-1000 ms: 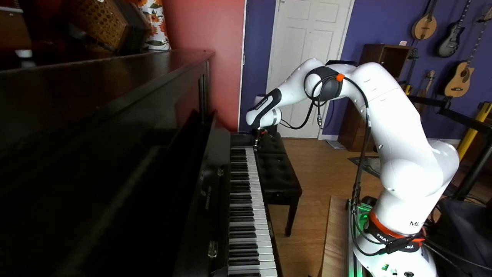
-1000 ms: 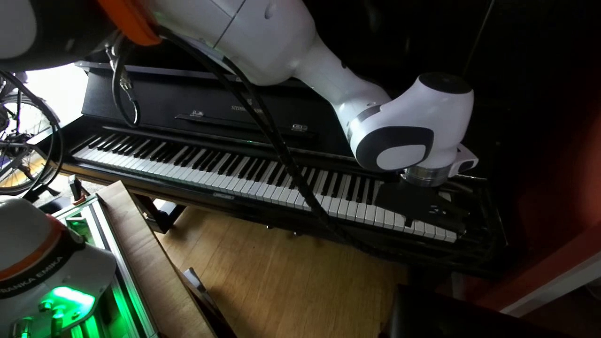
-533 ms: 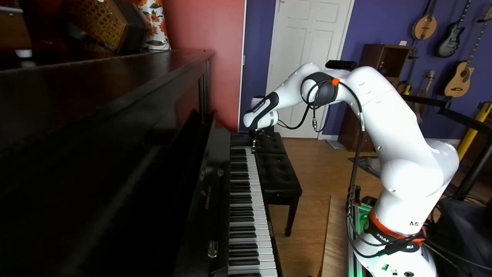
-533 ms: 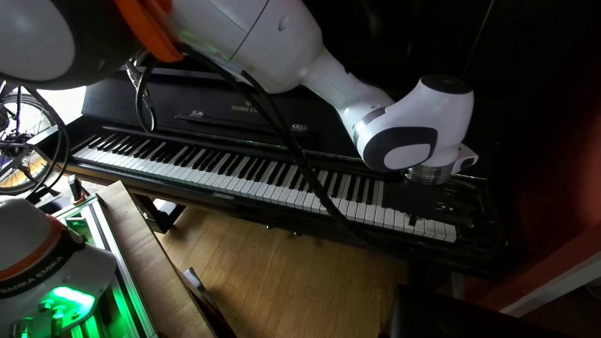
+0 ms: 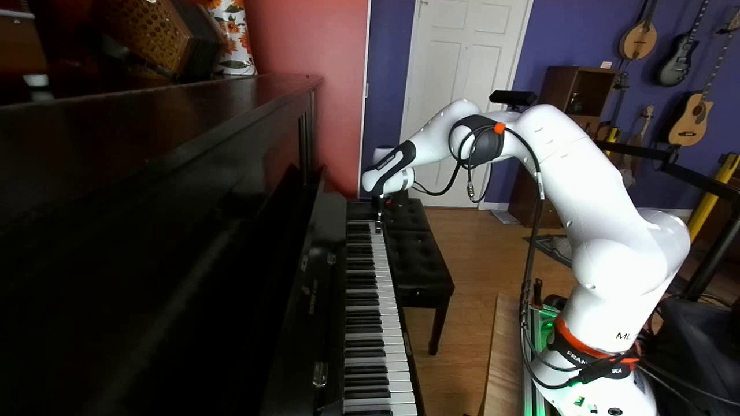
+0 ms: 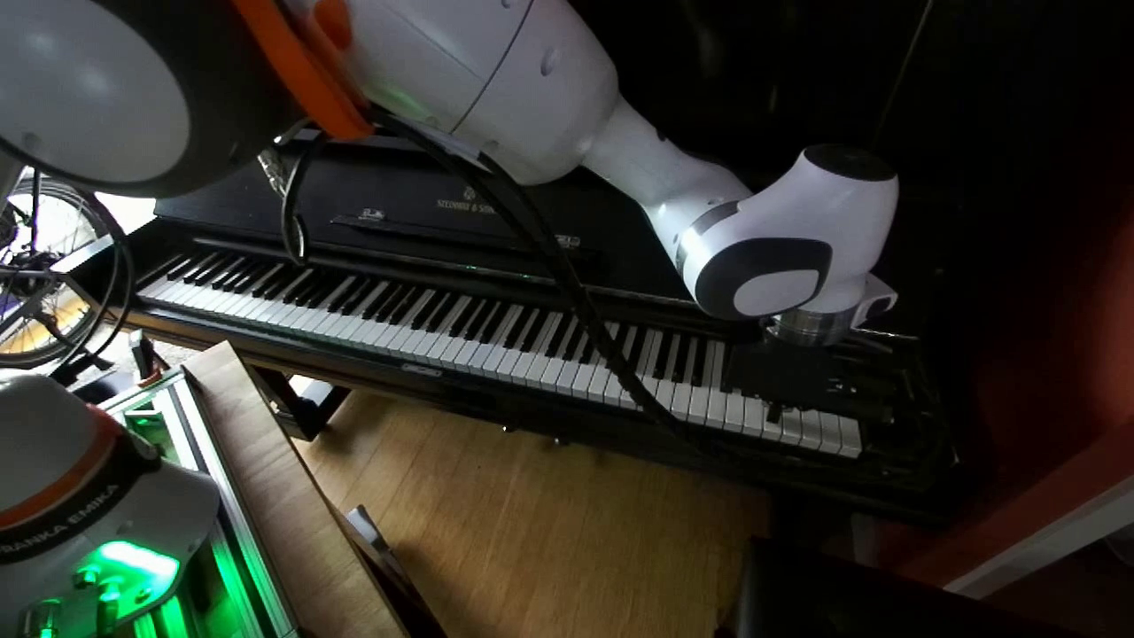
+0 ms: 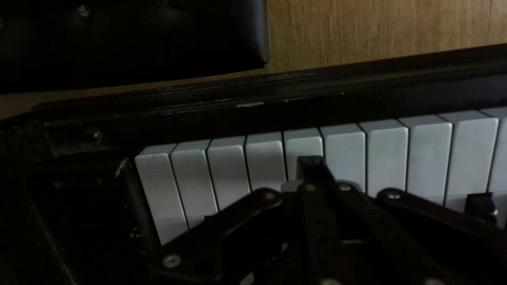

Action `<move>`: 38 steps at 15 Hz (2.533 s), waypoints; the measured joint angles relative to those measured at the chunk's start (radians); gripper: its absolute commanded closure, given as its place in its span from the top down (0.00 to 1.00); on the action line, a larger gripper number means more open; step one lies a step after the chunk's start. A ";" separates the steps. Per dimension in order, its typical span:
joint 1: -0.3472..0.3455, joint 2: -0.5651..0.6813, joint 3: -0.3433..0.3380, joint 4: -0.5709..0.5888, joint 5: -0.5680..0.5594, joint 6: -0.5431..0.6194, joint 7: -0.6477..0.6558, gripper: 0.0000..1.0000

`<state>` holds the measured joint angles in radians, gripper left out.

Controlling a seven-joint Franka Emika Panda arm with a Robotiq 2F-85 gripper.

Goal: Press a key on the right side of the piano

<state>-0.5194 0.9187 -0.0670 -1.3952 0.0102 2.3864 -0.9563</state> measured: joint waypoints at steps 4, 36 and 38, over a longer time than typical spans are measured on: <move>0.000 0.021 0.000 0.023 0.000 -0.001 -0.021 0.00; 0.011 -0.105 -0.013 -0.082 0.001 0.035 -0.026 0.64; 0.018 -0.143 -0.013 -0.145 -0.001 0.090 -0.026 0.78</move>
<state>-0.5013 0.7754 -0.0801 -1.5398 0.0094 2.4765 -0.9823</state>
